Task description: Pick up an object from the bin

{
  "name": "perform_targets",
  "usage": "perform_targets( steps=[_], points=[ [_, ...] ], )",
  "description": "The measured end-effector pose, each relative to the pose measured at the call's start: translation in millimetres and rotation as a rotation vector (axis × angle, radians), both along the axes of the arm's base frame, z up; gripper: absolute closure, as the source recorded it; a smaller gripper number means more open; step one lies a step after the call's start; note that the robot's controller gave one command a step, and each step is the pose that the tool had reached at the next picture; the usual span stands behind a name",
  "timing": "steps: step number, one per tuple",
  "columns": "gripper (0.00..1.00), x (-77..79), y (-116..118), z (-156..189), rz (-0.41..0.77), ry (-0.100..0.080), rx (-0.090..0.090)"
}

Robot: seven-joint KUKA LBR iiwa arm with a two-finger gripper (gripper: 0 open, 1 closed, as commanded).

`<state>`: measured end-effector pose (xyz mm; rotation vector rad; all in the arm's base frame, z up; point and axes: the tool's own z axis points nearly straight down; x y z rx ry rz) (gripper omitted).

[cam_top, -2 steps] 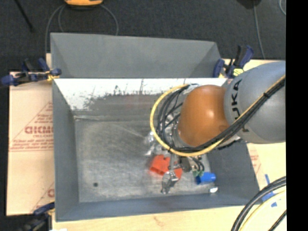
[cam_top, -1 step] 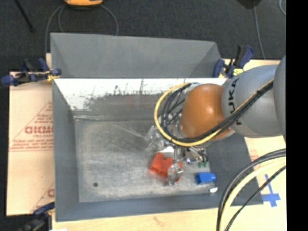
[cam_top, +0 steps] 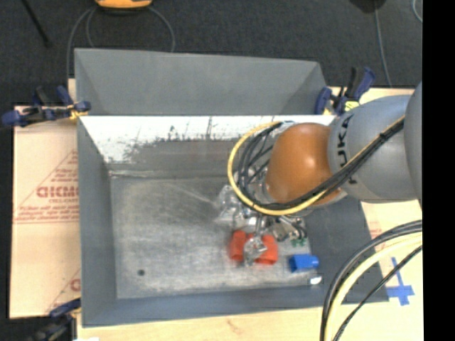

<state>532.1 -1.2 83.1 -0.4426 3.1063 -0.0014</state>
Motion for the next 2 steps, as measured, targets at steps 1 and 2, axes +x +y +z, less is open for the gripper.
perform_targets(
  steps=[1,2],
  points=[
    [1.00,-14.9,1,96,-0.036,-0.006,-0.001],
    [1.00,-29.0,7,196,-0.039,-0.008,-0.001]
  ],
)
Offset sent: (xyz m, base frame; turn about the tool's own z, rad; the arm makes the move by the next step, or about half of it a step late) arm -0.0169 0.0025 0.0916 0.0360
